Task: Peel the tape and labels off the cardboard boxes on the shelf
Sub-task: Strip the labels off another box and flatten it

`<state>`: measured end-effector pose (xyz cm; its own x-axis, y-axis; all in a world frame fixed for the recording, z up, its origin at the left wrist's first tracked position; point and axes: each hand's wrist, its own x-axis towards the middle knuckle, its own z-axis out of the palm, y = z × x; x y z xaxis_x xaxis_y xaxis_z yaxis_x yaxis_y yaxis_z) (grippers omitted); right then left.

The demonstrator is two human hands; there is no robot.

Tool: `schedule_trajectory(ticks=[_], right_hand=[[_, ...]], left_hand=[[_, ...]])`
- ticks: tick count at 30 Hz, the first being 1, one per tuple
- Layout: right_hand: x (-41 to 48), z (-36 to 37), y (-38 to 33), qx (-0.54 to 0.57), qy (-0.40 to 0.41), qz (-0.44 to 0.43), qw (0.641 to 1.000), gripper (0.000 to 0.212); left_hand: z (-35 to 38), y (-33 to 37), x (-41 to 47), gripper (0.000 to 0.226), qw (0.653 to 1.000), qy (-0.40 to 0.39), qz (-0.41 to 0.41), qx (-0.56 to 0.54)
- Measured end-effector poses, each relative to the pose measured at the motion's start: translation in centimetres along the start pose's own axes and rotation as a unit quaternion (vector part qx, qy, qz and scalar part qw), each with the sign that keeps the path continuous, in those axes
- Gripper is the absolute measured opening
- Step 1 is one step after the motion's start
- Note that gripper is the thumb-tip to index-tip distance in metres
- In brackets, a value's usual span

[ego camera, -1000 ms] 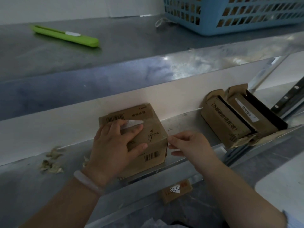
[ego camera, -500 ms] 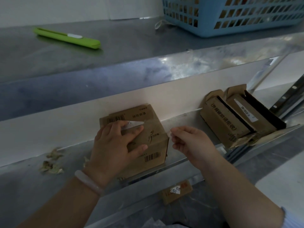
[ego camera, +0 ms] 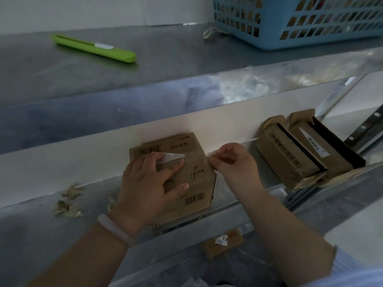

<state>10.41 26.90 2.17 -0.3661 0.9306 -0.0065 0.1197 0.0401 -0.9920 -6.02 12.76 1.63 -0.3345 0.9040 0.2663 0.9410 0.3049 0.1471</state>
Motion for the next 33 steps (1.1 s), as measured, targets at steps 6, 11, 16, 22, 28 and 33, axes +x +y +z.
schedule_trajectory(ticks=[6,11,16,22,28,33], right_hand=[[0.3,-0.4,-0.4,-0.137,-0.014,-0.079,0.987,0.029],[-0.2,-1.5,-0.3,-0.164,-0.057,-0.171,0.97,0.037],[-0.2,-2.6,0.7,-0.167,-0.156,-0.238,0.944,0.015],[0.1,-3.0,0.5,-0.14,-0.212,-0.119,0.96,0.025],[0.6,-2.7,-0.3,-0.275,-0.194,-0.209,0.918,0.009],[1.5,-1.5,-1.1,-0.335,-0.125,-0.214,0.909,0.008]], left_hand=[[-0.1,0.0,-0.1,0.063,1.0,-0.006,0.0,-0.001],[-0.3,-0.6,0.0,0.064,0.999,-0.019,0.015,-0.025],[-0.4,-1.1,-0.1,0.063,0.999,-0.023,0.024,-0.035],[-0.5,-1.2,-0.1,0.063,0.998,-0.025,0.029,-0.041],[-0.8,-1.1,-0.2,0.064,0.997,-0.038,0.03,-0.052],[-0.7,-1.4,-0.4,0.063,0.997,-0.041,0.046,-0.051]])
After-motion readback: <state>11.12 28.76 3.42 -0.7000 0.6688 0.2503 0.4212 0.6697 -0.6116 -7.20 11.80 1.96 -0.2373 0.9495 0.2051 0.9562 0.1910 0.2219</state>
